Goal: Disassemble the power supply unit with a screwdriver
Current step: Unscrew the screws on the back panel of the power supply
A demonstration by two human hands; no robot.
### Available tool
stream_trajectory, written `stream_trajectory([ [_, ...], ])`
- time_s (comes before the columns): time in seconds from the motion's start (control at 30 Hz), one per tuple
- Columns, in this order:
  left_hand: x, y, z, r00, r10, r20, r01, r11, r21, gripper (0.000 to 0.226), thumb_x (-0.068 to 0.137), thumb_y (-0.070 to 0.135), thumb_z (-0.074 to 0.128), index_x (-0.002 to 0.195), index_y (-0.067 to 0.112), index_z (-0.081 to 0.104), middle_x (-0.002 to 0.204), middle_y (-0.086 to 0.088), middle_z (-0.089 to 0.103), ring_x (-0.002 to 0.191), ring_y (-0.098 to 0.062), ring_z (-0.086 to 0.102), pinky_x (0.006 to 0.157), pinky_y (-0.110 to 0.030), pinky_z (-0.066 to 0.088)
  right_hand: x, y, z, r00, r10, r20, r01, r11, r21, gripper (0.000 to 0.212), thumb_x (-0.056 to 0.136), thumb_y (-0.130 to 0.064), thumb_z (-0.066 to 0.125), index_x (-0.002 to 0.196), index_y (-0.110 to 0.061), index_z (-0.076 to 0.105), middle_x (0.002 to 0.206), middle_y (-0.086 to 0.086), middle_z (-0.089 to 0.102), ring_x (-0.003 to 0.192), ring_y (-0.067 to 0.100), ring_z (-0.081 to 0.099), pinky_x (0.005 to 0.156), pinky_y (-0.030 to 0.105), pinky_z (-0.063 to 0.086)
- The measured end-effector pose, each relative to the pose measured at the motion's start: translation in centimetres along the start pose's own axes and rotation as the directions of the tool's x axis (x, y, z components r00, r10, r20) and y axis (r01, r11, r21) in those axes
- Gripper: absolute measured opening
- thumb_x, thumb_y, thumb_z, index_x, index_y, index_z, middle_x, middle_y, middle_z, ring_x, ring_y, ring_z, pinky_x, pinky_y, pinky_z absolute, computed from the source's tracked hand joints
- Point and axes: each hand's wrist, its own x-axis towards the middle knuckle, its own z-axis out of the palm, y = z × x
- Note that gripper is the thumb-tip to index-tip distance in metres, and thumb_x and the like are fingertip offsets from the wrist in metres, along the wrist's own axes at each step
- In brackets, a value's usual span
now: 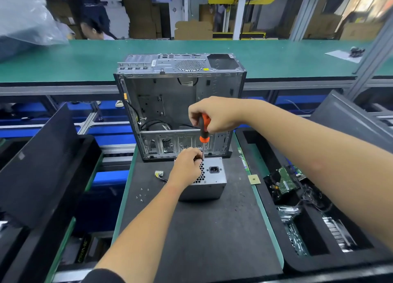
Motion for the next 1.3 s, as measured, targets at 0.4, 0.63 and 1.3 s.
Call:
stream_trajectory([
  [0.4,-0.1,-0.1,-0.1,1.0,0.031,0.001,-0.031,1.0,0.0,0.021,0.086,0.002,0.051,0.08,0.022,0.055,0.083,0.009,0.055,0.09,-0.015,0.048,0.081,-0.028,0.04,0.1,-0.7,0.6,1.0,-0.021,-0.006,0.021,1.0,0.005,0.021,0.077,-0.005,0.058,0.095,-0.017,0.058,0.088,-0.002,0.059,0.084,0.023,0.055,0.067,0.033,0.046],
  [0.63,-0.1,-0.1,0.0,0.999,0.036,-0.013,-0.036,0.999,-0.007,0.019,0.086,0.002,0.052,0.083,0.019,0.059,0.085,0.008,0.055,0.089,-0.012,0.047,0.081,-0.026,0.039,0.9,-0.3,0.6,0.992,0.097,-0.085,-0.113,0.969,-0.218,0.024,0.099,-0.032,0.045,0.082,-0.017,0.053,0.077,0.0,0.056,0.079,0.026,0.057,0.062,0.033,0.037],
  [1.3,0.0,-0.1,0.1,1.0,0.024,0.0,-0.024,1.0,0.004,0.019,0.086,0.001,0.051,0.082,0.018,0.059,0.084,0.005,0.057,0.087,-0.014,0.048,0.076,-0.025,0.036,0.1,-0.2,1.1,0.971,0.19,-0.143,-0.219,0.949,-0.227,0.032,0.097,-0.048,0.042,0.087,-0.018,0.048,0.08,0.003,0.053,0.07,0.021,0.057,0.052,0.031,0.035],
])
